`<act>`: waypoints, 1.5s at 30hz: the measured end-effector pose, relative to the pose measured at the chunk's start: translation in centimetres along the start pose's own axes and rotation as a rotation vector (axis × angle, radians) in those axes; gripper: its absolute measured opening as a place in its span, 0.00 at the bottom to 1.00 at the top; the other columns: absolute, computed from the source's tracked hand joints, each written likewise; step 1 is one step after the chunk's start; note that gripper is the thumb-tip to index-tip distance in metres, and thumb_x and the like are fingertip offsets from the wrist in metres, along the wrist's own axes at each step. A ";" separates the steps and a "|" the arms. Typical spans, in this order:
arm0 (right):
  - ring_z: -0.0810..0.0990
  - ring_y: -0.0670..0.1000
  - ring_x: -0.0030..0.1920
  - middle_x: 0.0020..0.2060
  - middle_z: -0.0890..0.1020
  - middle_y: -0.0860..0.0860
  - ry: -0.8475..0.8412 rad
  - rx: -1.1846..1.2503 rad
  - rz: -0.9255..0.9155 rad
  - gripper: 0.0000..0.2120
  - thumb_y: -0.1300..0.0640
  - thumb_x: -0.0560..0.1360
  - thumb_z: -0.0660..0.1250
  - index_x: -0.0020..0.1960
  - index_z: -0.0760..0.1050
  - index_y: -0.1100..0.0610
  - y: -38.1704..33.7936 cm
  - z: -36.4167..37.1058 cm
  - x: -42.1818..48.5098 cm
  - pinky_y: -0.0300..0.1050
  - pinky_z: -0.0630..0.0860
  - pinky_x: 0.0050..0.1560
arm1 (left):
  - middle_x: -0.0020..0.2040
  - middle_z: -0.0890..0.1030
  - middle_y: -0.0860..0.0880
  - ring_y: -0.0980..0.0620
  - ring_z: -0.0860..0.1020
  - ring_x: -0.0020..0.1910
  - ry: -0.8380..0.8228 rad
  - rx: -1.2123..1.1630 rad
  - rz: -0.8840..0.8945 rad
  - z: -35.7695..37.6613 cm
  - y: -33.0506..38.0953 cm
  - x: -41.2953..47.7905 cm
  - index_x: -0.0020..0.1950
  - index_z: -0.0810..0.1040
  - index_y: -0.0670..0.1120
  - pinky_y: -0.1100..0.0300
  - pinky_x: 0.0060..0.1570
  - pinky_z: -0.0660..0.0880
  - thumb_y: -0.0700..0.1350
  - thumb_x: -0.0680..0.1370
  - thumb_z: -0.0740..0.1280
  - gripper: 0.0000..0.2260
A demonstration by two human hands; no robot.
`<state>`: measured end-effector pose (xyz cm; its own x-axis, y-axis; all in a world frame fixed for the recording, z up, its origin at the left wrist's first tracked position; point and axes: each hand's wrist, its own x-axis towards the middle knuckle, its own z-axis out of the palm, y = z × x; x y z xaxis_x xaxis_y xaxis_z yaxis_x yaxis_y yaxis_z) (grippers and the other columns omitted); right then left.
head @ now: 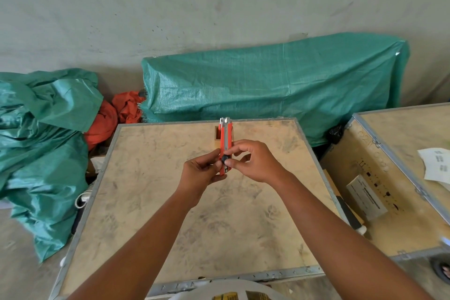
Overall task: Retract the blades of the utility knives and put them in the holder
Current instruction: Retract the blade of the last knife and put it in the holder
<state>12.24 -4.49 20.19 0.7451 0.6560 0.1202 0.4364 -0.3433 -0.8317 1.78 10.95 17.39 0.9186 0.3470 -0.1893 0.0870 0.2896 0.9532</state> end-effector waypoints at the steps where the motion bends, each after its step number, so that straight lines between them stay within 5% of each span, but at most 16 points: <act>1: 0.81 0.36 0.48 0.52 0.84 0.41 0.016 0.005 0.006 0.10 0.57 0.71 0.79 0.51 0.86 0.52 0.0 0.1 0.0 0.40 0.81 0.48 | 0.48 0.87 0.47 0.46 0.85 0.48 0.001 0.003 0.000 0.0 0.0 0.0 0.61 0.81 0.44 0.49 0.50 0.83 0.32 0.77 0.67 0.15; 7: 0.84 0.45 0.51 0.53 0.85 0.46 0.071 -0.008 0.045 0.12 0.54 0.69 0.80 0.50 0.85 0.53 0.7 0.7 0.4 0.47 0.84 0.50 | 0.49 0.87 0.47 0.47 0.85 0.47 0.017 0.019 -0.003 0.1 0.1 0.4 0.61 0.81 0.43 0.50 0.50 0.83 0.32 0.77 0.67 0.14; 11: 0.84 0.44 0.50 0.50 0.85 0.44 0.037 -0.022 0.029 0.13 0.52 0.68 0.81 0.51 0.85 0.52 0.7 0.5 0.9 0.40 0.81 0.48 | 0.50 0.87 0.45 0.47 0.85 0.47 0.027 0.026 -0.001 0.0 0.0 0.8 0.62 0.80 0.41 0.51 0.49 0.83 0.32 0.77 0.67 0.14; 18: 0.85 0.45 0.51 0.58 0.84 0.46 0.016 0.095 0.054 0.20 0.56 0.74 0.76 0.65 0.80 0.50 1.3 -0.7 3.1 0.42 0.81 0.56 | 0.52 0.86 0.46 0.46 0.85 0.51 0.016 0.027 0.006 0.3 0.5 2.7 0.60 0.81 0.46 0.51 0.48 0.83 0.32 0.77 0.67 0.15; 26: 0.85 0.48 0.51 0.56 0.86 0.50 0.120 0.136 0.108 0.17 0.63 0.74 0.75 0.62 0.83 0.53 3.7 -2.1 8.7 0.53 0.83 0.57 | 0.57 0.84 0.43 0.44 0.84 0.53 0.008 0.131 -0.025 1.1 1.7 8.1 0.62 0.80 0.43 0.44 0.53 0.81 0.31 0.76 0.68 0.16; 32: 0.86 0.50 0.52 0.55 0.87 0.49 0.131 0.151 0.120 0.19 0.64 0.73 0.76 0.58 0.83 0.45 6.7 -2.9 13.5 0.55 0.84 0.56 | 0.55 0.85 0.42 0.43 0.84 0.54 -0.032 0.317 -0.046 1.0 2.0 14.0 0.64 0.79 0.44 0.48 0.52 0.81 0.28 0.76 0.66 0.20; 38: 0.85 0.48 0.50 0.53 0.87 0.50 0.174 0.049 0.140 0.17 0.67 0.72 0.75 0.57 0.85 0.51 9.8 -1.5 18.5 0.47 0.85 0.51 | 0.52 0.86 0.45 0.47 0.81 0.51 0.002 0.484 -0.053 1.0 1.0 19.6 0.63 0.80 0.47 0.57 0.43 0.77 0.29 0.76 0.66 0.20; 41: 0.86 0.47 0.47 0.52 0.88 0.50 0.206 -0.003 0.128 0.17 0.67 0.73 0.74 0.57 0.85 0.51 11.6 -0.2 20.4 0.41 0.84 0.50 | 0.56 0.84 0.50 0.49 0.81 0.57 0.017 0.544 -0.051 0.8 0.0 21.7 0.65 0.79 0.48 0.59 0.49 0.75 0.31 0.76 0.67 0.21; 45: 0.87 0.51 0.46 0.50 0.88 0.53 0.268 -0.052 0.093 0.16 0.69 0.72 0.73 0.56 0.86 0.55 14.3 2.0 21.3 0.43 0.83 0.51 | 0.72 0.73 0.48 0.49 0.69 0.72 0.047 0.695 -0.094 0.0 -2.0 24.0 0.70 0.74 0.51 0.53 0.71 0.66 0.35 0.73 0.72 0.26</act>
<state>33.31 5.89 9.73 0.8870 0.4212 0.1893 0.3799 -0.4326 -0.8176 23.67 18.72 10.88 0.8787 0.3916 -0.2730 0.4058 -0.3116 0.8592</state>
